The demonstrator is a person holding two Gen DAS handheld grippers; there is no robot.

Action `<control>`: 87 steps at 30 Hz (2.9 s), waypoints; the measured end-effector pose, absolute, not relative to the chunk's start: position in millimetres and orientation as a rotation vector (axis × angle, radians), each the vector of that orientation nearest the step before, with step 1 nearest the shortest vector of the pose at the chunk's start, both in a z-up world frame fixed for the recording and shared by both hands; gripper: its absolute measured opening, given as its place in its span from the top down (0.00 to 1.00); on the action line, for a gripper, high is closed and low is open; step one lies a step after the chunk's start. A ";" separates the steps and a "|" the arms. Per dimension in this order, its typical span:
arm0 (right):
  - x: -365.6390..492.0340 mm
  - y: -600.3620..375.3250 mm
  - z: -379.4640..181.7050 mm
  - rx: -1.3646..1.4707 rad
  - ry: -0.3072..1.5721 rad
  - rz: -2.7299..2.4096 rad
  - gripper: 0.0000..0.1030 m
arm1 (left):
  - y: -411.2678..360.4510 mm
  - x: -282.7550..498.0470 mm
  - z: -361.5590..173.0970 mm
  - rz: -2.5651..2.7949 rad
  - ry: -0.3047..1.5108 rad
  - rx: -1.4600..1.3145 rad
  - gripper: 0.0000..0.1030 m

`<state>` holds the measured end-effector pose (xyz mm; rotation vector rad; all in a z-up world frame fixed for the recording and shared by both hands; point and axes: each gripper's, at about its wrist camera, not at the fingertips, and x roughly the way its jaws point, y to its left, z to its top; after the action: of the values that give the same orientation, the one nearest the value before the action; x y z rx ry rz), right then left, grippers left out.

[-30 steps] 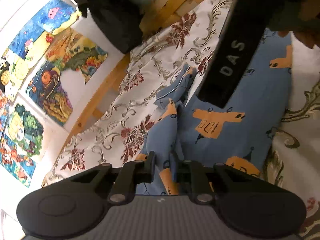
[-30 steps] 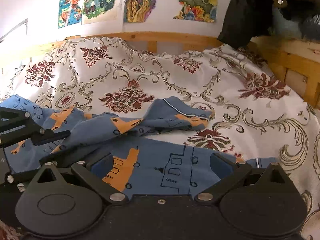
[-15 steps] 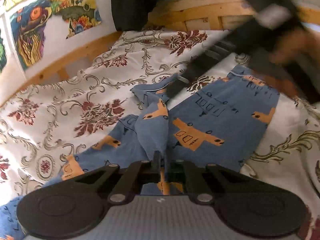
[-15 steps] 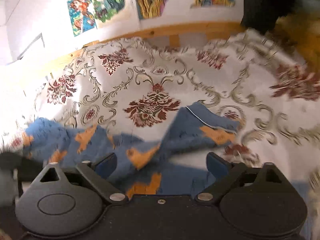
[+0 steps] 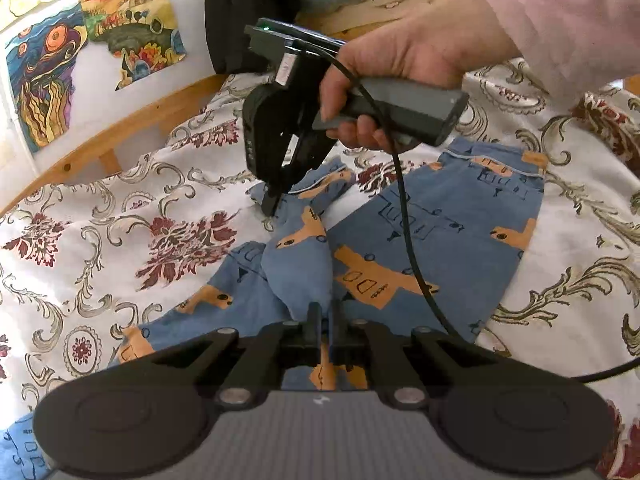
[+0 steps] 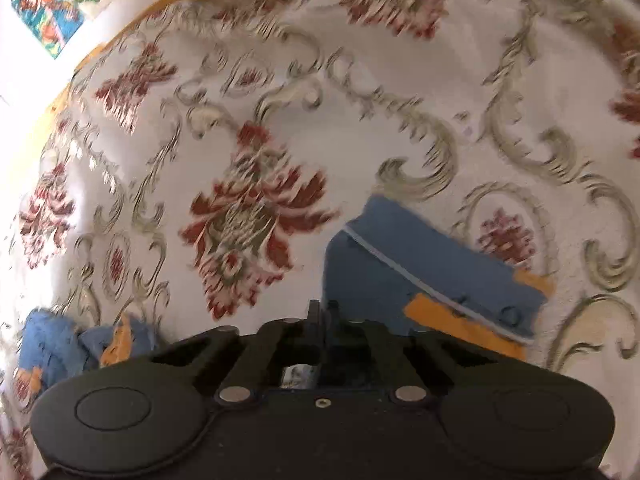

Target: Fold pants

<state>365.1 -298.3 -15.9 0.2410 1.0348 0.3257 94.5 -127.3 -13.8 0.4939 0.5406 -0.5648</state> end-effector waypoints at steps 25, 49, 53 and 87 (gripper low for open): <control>87.8 -393.3 -25.2 0.541 0.677 -0.253 1.00 | -134.1 82.9 -28.3 -0.905 0.620 0.593 0.96; 66.5 -392.2 -22.9 0.494 0.737 -0.316 0.71 | -126.0 87.1 -19.2 -0.992 0.729 0.492 0.65; 61.3 -378.0 -12.0 0.371 0.673 -0.332 0.22 | -132.5 107.0 3.0 -0.995 0.730 0.357 0.19; 84.6 -256.5 -70.4 -0.735 0.644 -0.144 0.87 | -279.6 277.9 -24.9 -0.916 1.055 -0.078 0.73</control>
<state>84.6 -256.5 -70.4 -0.7351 0.6439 -0.1437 277.9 -279.6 -24.9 -0.0785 1.0551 -0.9161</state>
